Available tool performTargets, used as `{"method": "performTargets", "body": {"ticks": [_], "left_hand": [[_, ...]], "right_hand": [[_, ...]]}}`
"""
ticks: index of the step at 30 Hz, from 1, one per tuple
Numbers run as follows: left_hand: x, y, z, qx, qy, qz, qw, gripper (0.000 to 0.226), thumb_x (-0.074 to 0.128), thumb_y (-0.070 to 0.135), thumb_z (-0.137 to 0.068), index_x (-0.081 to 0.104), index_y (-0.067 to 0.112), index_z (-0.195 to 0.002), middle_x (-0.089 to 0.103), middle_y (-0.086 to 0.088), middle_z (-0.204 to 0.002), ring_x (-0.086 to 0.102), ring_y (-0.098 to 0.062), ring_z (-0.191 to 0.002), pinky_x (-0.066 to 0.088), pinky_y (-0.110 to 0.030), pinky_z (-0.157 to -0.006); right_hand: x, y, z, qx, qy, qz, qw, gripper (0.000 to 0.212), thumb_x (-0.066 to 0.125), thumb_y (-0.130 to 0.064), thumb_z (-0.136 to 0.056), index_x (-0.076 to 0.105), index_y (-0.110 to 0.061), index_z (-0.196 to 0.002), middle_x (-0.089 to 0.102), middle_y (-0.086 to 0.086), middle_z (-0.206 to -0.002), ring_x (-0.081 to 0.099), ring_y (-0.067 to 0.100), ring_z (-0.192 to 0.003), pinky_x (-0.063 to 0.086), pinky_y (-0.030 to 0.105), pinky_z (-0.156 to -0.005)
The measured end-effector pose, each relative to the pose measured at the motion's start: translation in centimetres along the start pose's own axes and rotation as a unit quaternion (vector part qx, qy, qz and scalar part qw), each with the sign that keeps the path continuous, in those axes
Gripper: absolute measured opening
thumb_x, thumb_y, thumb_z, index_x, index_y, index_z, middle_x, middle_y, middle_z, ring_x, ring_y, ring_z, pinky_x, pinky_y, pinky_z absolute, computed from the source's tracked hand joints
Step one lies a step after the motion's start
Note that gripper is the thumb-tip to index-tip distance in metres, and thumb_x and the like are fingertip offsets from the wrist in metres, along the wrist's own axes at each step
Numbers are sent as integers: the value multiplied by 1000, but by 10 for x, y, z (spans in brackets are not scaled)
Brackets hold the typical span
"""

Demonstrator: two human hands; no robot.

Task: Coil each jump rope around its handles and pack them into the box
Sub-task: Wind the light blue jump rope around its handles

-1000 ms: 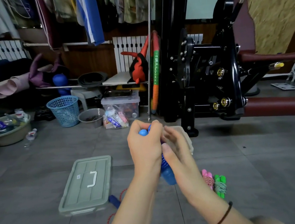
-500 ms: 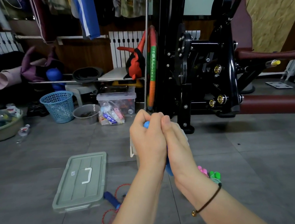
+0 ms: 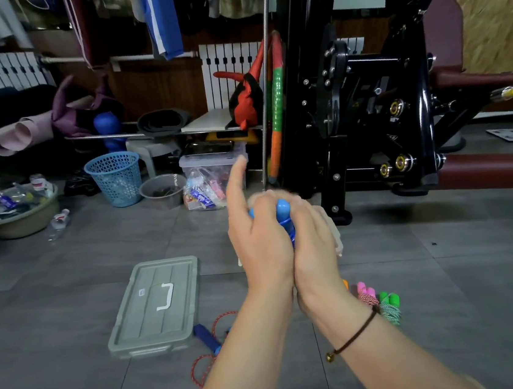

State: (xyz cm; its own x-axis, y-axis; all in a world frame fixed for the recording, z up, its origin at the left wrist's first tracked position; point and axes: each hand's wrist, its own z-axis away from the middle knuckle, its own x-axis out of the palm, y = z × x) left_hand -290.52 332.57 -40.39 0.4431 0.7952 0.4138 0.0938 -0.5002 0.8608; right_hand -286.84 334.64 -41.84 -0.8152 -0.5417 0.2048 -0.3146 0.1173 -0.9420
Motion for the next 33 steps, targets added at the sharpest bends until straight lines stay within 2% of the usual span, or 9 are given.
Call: {"method": "performTargets", "body": {"ticks": [3, 5, 11, 16, 19, 22, 25, 28, 33], "left_hand": [[-1, -11, -8, 18, 21, -19, 999, 29, 52, 18, -84, 59, 40, -102, 60, 4, -105, 57, -12, -91, 46, -34, -86], [-1, -22, -12, 3, 27, -45, 999, 9, 54, 31, -84, 52, 29, -75, 51, 0, -90, 47, -14, -80, 40, -35, -79], [10, -29, -16, 1, -62, -89, 994, 42, 45, 31, -100, 40, 7, -66, 36, 4, -58, 33, -9, -55, 33, -24, -54], [-1, -26, -37, -96, 105, 79, 987, 36, 49, 37, -97, 51, 19, -65, 51, -1, -66, 52, -15, -60, 49, -32, -65], [-9, -35, -44, -83, 148, 95, 981, 41, 48, 41, -97, 57, 25, -61, 55, -1, -71, 52, -20, -74, 47, -42, -77], [-5, -46, -35, -5, 85, -109, 990, 43, 42, 39, -98, 56, 23, -60, 53, 10, -60, 48, -9, -65, 41, -31, -70], [-13, -54, -26, 184, -102, -437, 875, 37, 35, 53, -90, 48, 24, -72, 46, 12, -61, 38, -7, -66, 28, -29, -61], [-19, -55, -19, 261, -160, -566, 765, 37, 24, 52, -90, 42, 22, -79, 42, 10, -66, 42, -17, -65, 26, -30, -55], [-14, -52, -14, 63, -160, -485, 857, 31, 32, 24, -96, 61, 30, -93, 56, 7, -65, 53, -11, -63, 36, -22, -54]], "right_hand": [[-3, 9, -3, 2, -12, 16, 1000, 32, 35, -13, -100, 60, -30, -107, 65, -13, -79, 60, 7, -76, 48, 25, -69], [-9, 20, -6, 16, -16, 15, 1000, 39, 32, -15, -97, 53, -44, -111, 57, -11, -72, 52, 13, -69, 44, 34, -67], [-32, 20, -15, 25, -32, 32, 999, 37, 33, -15, -101, 48, -44, -119, 61, -23, -87, 59, 1, -80, 52, 28, -78], [-63, 30, -28, 179, 11, 128, 976, 36, 27, -64, -91, 51, -49, -114, 53, -9, -131, 51, 19, -120, 41, 48, -103], [-65, 33, -21, 405, -41, 9, 913, 76, 17, -77, -84, 59, -23, -116, 65, 8, -112, 67, 31, -88, 56, 44, -71], [-60, 40, -15, 468, -8, -72, 881, 74, 24, -77, -84, 59, -12, -94, 63, 8, -67, 52, 20, -40, 41, 20, -38], [-69, 47, -23, 450, 77, -44, 889, 61, 27, -65, -93, 52, -12, -78, 51, 4, -55, 37, 12, -31, 21, 12, -30], [-90, 51, -39, 384, 148, 56, 910, 53, 27, -55, -97, 52, -13, -75, 50, 5, -62, 40, 15, -42, 24, 15, -32], [-108, 47, -44, 194, 170, 238, 936, 60, 27, -56, -96, 58, -8, -78, 60, 13, -84, 57, 31, -79, 48, 35, -61]]}}
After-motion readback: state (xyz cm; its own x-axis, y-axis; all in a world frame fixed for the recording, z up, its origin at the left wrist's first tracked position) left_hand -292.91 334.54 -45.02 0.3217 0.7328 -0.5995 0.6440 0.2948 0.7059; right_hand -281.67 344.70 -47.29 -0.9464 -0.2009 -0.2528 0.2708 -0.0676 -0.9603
